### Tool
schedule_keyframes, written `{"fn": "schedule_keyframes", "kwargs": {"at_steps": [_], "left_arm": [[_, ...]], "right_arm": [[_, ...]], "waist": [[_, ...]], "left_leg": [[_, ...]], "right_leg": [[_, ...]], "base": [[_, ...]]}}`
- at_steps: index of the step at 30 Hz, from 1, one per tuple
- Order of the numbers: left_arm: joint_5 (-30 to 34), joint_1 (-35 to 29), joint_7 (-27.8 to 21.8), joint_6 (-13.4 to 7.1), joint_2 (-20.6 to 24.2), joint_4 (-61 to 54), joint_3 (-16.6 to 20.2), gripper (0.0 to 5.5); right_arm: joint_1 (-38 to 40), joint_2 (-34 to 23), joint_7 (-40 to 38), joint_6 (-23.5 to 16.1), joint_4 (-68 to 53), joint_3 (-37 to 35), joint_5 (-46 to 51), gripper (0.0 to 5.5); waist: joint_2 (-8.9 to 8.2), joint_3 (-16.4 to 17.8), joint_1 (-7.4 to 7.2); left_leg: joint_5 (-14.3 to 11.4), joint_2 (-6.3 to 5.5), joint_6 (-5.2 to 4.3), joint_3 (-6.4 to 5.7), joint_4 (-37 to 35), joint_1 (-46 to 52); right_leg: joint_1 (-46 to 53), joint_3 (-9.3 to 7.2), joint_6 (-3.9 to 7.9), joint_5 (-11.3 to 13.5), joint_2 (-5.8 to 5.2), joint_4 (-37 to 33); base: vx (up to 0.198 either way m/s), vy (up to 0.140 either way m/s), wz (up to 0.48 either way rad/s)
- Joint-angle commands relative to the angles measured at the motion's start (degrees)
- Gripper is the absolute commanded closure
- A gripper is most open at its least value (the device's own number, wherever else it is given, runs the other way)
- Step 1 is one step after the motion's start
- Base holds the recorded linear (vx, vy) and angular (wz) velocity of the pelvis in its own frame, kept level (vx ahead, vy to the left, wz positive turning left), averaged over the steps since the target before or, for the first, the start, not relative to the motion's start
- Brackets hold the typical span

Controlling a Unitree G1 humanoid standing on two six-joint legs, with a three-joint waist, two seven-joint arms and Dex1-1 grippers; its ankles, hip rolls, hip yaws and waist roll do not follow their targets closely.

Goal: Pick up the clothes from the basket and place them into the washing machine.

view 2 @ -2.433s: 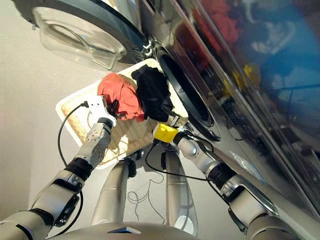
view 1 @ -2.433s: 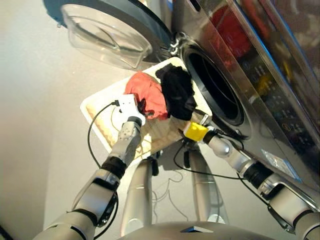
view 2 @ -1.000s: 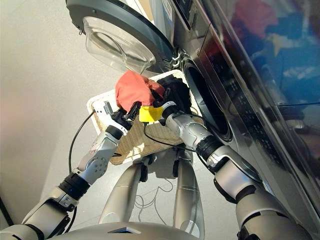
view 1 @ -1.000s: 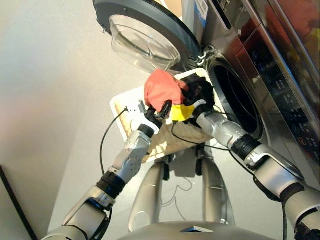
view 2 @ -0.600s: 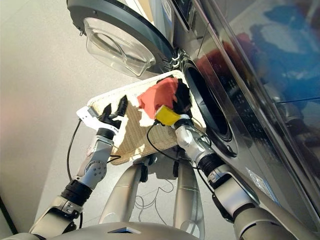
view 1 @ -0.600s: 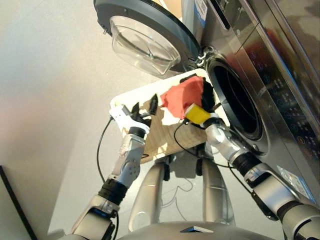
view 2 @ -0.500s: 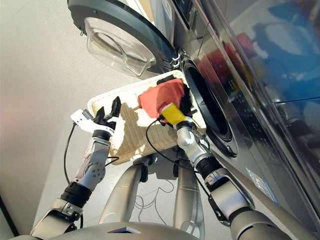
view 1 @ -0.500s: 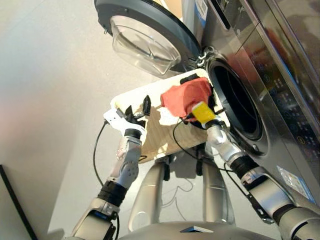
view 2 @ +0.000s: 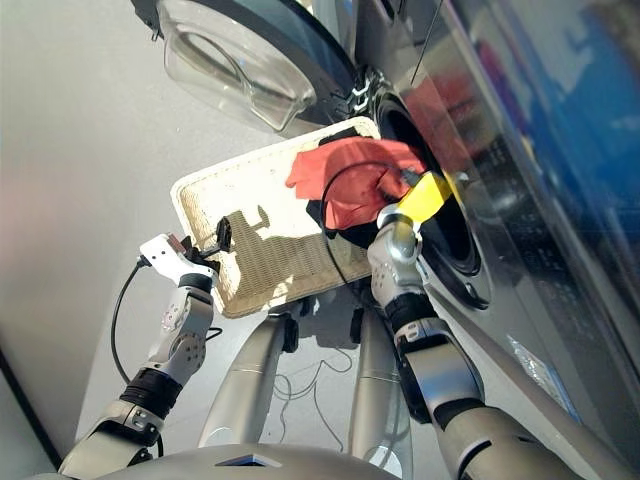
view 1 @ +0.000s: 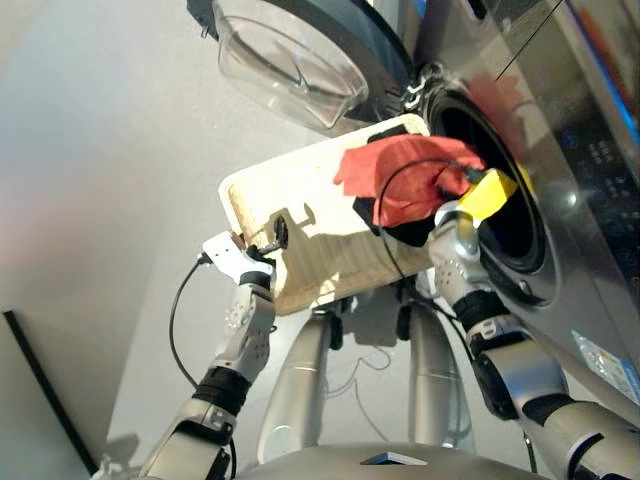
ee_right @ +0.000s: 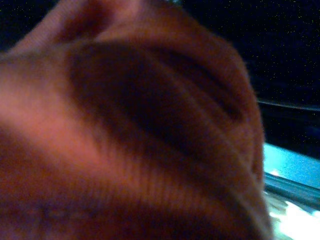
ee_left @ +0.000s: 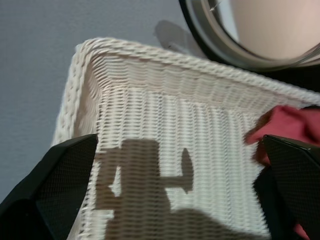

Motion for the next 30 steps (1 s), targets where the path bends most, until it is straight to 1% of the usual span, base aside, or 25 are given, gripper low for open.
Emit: {"fn": "schedule_keyframes", "kwargs": {"at_steps": [1, 2, 3, 4, 5, 6, 7, 8, 9, 10, 11, 13, 14, 16, 17, 18, 19, 20, 21, 23, 24, 26, 27, 29, 30], "left_arm": [[1.20, 0.48, -0.66, -2.15, 3.93, -4.17, 0.60, 0.00], [1.10, 0.24, -0.64, -2.05, 4.06, -4.07, 0.44, 0.00], [1.07, -0.01, -0.64, -2.05, 4.07, -4.02, 0.37, 0.00], [0.98, 0.16, -0.69, -1.81, 3.98, -3.80, 0.44, 0.00], [1.26, 0.09, -0.88, -1.84, 3.96, -3.45, 0.19, 0.00], [1.44, -0.07, -1.13, -1.92, 4.09, -3.14, -0.11, 0.00], [1.42, -0.28, -1.17, -1.97, 4.00, -3.05, -0.25, 0.00], [1.74, -0.16, -1.28, -2.05, 4.37, -2.28, -0.38, 0.00], [1.78, -0.33, -1.22, -2.15, 4.41, -2.00, -0.58, 0.00], [1.78, -0.46, -1.21, -2.19, 4.39, -1.96, -0.70, 0.00], [1.77, -0.27, -0.73, -2.20, 4.62, -1.47, -0.36, 0.00], [2.04, -0.30, -0.36, -2.28, 4.64, -1.09, -0.24, 0.00], [2.12, -0.18, 0.09, -2.31, 4.63, -0.74, 0.33, 0.00], [2.17, 0.03, 0.07, -2.33, 4.49, -0.56, 0.53, 0.00], [2.23, 0.16, -0.18, -2.38, 4.57, -0.67, 0.57, 0.00], [2.15, 0.26, -0.57, -2.46, 4.59, -0.78, 0.71, 0.00], [1.96, 0.43, -0.86, -2.53, 4.59, -0.85, 0.83, 0.00], [1.92, 0.53, -0.92, -2.54, 4.59, -0.86, 0.89, 0.00], [1.84, 0.67, -1.16, -2.52, 4.73, -0.77, 1.16, 0.00], [1.64, 0.89, -1.77, -2.48, 4.89, -0.92, 1.60, 0.00], [1.87, 1.07, -2.01, -2.15, 5.31, -0.90, 1.86, 0.00], [1.71, 1.71, -2.91, -1.98, 5.54, -1.42, 2.35, 0.00], [1.87, 2.15, -3.43, -1.66, 5.86, -1.39, 2.78, 0.00], [1.90, 2.65, -4.15, -1.31, 5.89, -0.86, 3.16, 0.00], [1.87, 2.83, -4.81, -0.99, 5.93, -0.52, 3.34, 0.00]], "right_arm": [[-8.53, -3.83, -2.33, -7.95, -2.29, -3.09, 6.20, 5.50], [-10.18, -5.11, -2.88, -9.04, -2.70, -4.36, 7.08, 5.50], [-10.42, -5.27, -2.83, -9.08, -2.54, -4.44, 7.16, 5.50], [-11.40, -7.92, -5.25, -11.32, -5.13, -6.77, 5.48, 5.50], [-12.15, -9.20, -6.35, -12.42, -6.48, -8.06, 4.82, 5.50], [-12.80, -11.12, -7.64, -13.08, -6.59, -8.65, 3.43, 5.50], [-13.01, -11.29, -8.02, -13.07, -6.54, -8.67, 3.08, 5.50], [-14.69, -15.48, -10.91, -15.32, -7.59, -10.26, 1.19, 5.50], [-15.12, -16.81, -12.76, -16.23, -7.25, -10.88, 0.21, 5.50], [-15.27, -16.88, -13.25, -16.28, -7.23, -10.86, -0.21, 5.50], [-15.27, -19.17, -15.48, -17.40, -6.80, -11.60, -1.11, 5.50], [-14.96, -19.76, -17.20, -17.66, -6.26, -12.13, -2.23, 5.50], [-13.67, -19.64, -18.80, -17.67, -5.87, -12.93, -3.73, 5.50], [-11.95, -18.47, -19.41, -16.30, -5.71, -12.76, -5.55, 5.50], [-10.95, -17.71, -18.30, -14.90, -4.90, -12.20, -5.55, 5.50], [-10.16, -17.06, -15.93, -13.51, -3.69, -11.48, -4.19, 2.35], [-9.78, -16.79, -13.22, -12.27, -2.33, -10.56, -2.31, 0.00], [-9.84, -16.94, -12.54, -12.26, -1.97, -10.50, -1.68, 0.00], [-9.56, -17.54, -10.48, -9.28, 1.53, -8.39, -2.18, 0.00], [-9.19, -17.27, -5.37, -6.23, 4.11, -4.87, 0.26, 0.00], [-8.95, -17.64, -4.00, -3.74, 6.55, -2.61, -1.80, 0.00], [-8.20, -17.17, 1.14, -1.02, 8.02, 0.58, -0.21, 0.00], [-7.81, -17.18, 2.71, 0.47, 8.64, 2.98, -1.67, 0.00], [-6.56, -16.53, 6.01, 1.99, 8.54, 5.39, -1.92, 0.00], [-6.01, -16.28, 7.94, 3.26, 9.86, 7.18, -2.92, 0.00]], "waist": [[2.24, 0.35, -0.27], [2.42, 0.38, -0.22], [2.39, 0.38, -0.05], [2.70, 0.43, -0.37], [2.77, 0.26, -0.46], [2.73, 0.09, -0.49], [2.80, 0.13, -0.30], [2.72, -0.07, -0.82], [2.67, -0.06, -0.82], [2.67, -0.03, -0.67], [2.29, -0.26, -1.21], [2.16, -0.46, -1.34], [1.96, -0.74, -1.78], [1.61, -1.11, -2.13], [1.44, -1.23, -2.32], [1.29, -1.30, -2.44], [1.08, -1.37, -2.51], [1.08, -1.40, -2.57], [0.82, -1.48, -2.53], [0.40, -1.34, -2.62], [0.13, -1.36, -2.55], [-0.30, -1.27, -2.57], [-0.60, -1.35, -2.54], [-1.13, -1.28, -2.66], [-1.42, -1.31, -2.52]], "left_leg": [[-3.99, -0.28, 1.98, 1.25, 5.66, -5.46], [-4.28, -0.26, 1.98, 1.38, 6.39, -6.12], [-4.39, -0.22, 1.98, 1.41, 6.61, -6.39], [-4.65, -0.19, 2.05, 1.48, 7.26, -6.97], [-4.90, -0.21, 2.10, 1.49, 7.72, -7.20], [-5.09, -0.14, 2.09, 1.47, 8.00, -7.31], [-5.16, -0.13, 2.10, 1.49, 8.08, -7.40], [-5.38, -0.01, 2.12, 1.65, 8.22, -7.52], [-5.52, 0.00, 2.14, 1.72, 8.31, -7.59], [-5.56, 0.01, 2.15, 1.75, 8.34, -7.61], [-5.74, -0.06, 2.24, 1.67, 8.48, -7.65], [-5.87, -0.01, 2.28, 1.77, 8.62, -7.69], [-5.97, 0.05, 2.30, 1.84, 8.45, -7.52], [-6.02, 0.15, 2.33, 1.93, 8.10, -7.21], [-6.02, 0.22, 2.33, 2.01, 7.92, -6.99], [-6.00, 0.26, 2.30, 2.11, 7.70, -6.81], [-5.96, 0.32, 2.26, 2.18, 7.51, -6.68], [-5.94, 0.32, 2.25, 2.19, 7.45, -6.63], [-5.80, 0.36, 2.18, 2.26, 6.94, -6.37], [-5.57, 0.49, 2.03, 2.51, 6.54, -6.18], [-5.38, 0.54, 1.95, 2.50, 6.25, -6.07], [-5.09, 0.57, 1.83, 2.53, 5.90, -5.94], [-4.83, 0.65, 1.74, 2.57, 5.62, -5.90], [-4.52, 0.72, 1.62, 2.47, 5.32, -5.75], [-4.29, 0.70, 1.57, 2.26, 5.04, -5.65]], "right_leg": [[-1.61, 0.36, 2.62, -0.09, 1.81, -0.26], [-2.36, 0.48, 2.60, -0.31, 1.82, 0.32], [-2.63, 0.52, 2.60, -0.39, 1.85, 0.51], [-3.53, 0.81, 2.66, -0.62, 1.90, 1.60], [-3.92, 0.87, 2.69, -0.91, 2.02, 2.10], [-4.16, 0.98, 2.71, -1.08, 2.11, 2.52], [-4.27, 1.00, 2.72, -1.13, 2.12, 2.62], [-4.51, 1.11, 2.81, -1.25, 2.27, 2.88], [-4.64, 1.12, 2.86, -1.30, 2.37, 3.04], [-4.68, 1.15, 2.87, -1.32, 2.39, 3.07], [-4.82, 1.25, 2.92, -1.24, 2.54, 3.36], [-4.93, 1.17, 2.93, -1.27, 2.53, 3.47], [-4.84, 1.25, 2.91, -1.19, 2.75, 3.30], [-4.59, 1.31, 2.84, -1.15, 2.84, 3.08], [-4.42, 1.31, 2.81, -1.09, 2.87, 3.03], [-4.26, 1.28, 2.77, -0.99, 2.88, 2.86], [-4.10, 1.25, 2.74, -0.89, 2.81, 2.62], [-4.05, 1.27, 2.74, -0.87, 2.81, 2.57], [-3.76, 1.31, 2.68, -0.71, 2.78, 2.09], [-3.34, 1.15, 2.54, -0.45, 2.69, 1.42], [-3.15, 1.00, 2.50, -0.29, 2.60, 1.07], [-2.78, 0.79, 2.41, -0.06, 2.56, 0.61], [-2.54, 0.63, 2.37, 0.19, 2.51, 0.06], [-2.00, 0.42, 2.31, 0.40, 2.55, -0.56], [-1.63, 0.27, 2.33, 0.60, 2.54, -1.02]], "base": [[0.000, 0.000, 0.000], [0.000, 0.000, 0.000], [0.000, 0.000, 0.000], [0.000, 0.000, 0.000], [0.000, 0.000, 0.000], [0.000, 0.000, 0.000], [0.000, 0.000, 0.000], [0.000, 0.000, 0.000], [0.000, 0.000, 0.000], [0.000, 0.000, 0.000], [0.000, 0.000, 0.000], [0.000, 0.000, 0.000], [0.000, 0.000, 0.000], [0.000, 0.000, 0.000], [0.000, 0.000, 0.000], [0.000, 0.000, 0.000], [0.000, 0.000, 0.000], [0.000, 0.000, 0.000], [0.000, 0.000, 0.000], [0.000, 0.000, 0.000], [0.000, 0.000, 0.000], [0.000, 0.000, 0.000], [0.000, 0.000, 0.000], [0.000, 0.000, 0.000], [0.000, 0.000, 0.000]]}}
